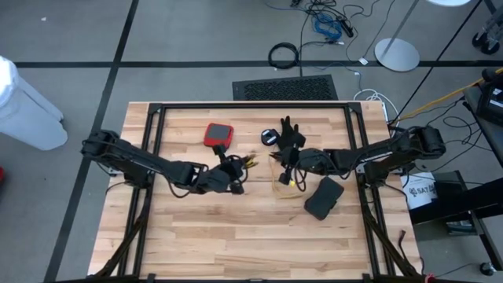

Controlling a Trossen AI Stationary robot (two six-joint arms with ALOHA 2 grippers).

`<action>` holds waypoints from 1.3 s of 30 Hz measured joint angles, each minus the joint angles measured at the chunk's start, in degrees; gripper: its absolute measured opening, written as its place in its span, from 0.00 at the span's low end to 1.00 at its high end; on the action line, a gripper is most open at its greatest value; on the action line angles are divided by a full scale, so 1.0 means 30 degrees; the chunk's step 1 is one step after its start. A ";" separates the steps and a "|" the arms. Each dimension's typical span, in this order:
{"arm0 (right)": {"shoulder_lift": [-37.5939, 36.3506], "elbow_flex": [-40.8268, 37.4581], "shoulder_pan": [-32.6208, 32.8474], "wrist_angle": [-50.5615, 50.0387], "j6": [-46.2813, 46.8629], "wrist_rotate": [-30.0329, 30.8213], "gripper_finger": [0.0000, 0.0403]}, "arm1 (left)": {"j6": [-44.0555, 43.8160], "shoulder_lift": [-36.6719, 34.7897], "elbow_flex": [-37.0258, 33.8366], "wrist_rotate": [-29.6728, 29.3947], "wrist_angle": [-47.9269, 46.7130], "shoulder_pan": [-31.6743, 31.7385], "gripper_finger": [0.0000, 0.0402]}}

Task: Coil cords
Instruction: Coil the yellow wire onto spool

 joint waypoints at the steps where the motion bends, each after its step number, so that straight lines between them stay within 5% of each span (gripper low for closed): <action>1: -0.0017 0.0000 0.0005 0.0034 0.0097 -0.0066 0.00 | 0.0019 0.0225 0.0000 -0.0284 0.0238 0.0101 0.00; 18: 0.0047 0.0000 0.0226 0.1761 0.0421 -0.0477 0.00 | 0.1524 0.4033 0.0000 -0.1868 0.8051 0.2231 0.00; 31: 0.2847 0.0015 -0.0129 0.6005 -0.0095 -0.0534 0.00 | 0.1961 0.5712 0.0015 -0.1796 1.4549 0.2966 0.00; 39: 0.4119 0.0015 -0.0124 0.7881 -0.1353 0.1490 0.00 | -0.0827 0.5732 0.0022 -0.0587 1.6118 0.3539 0.00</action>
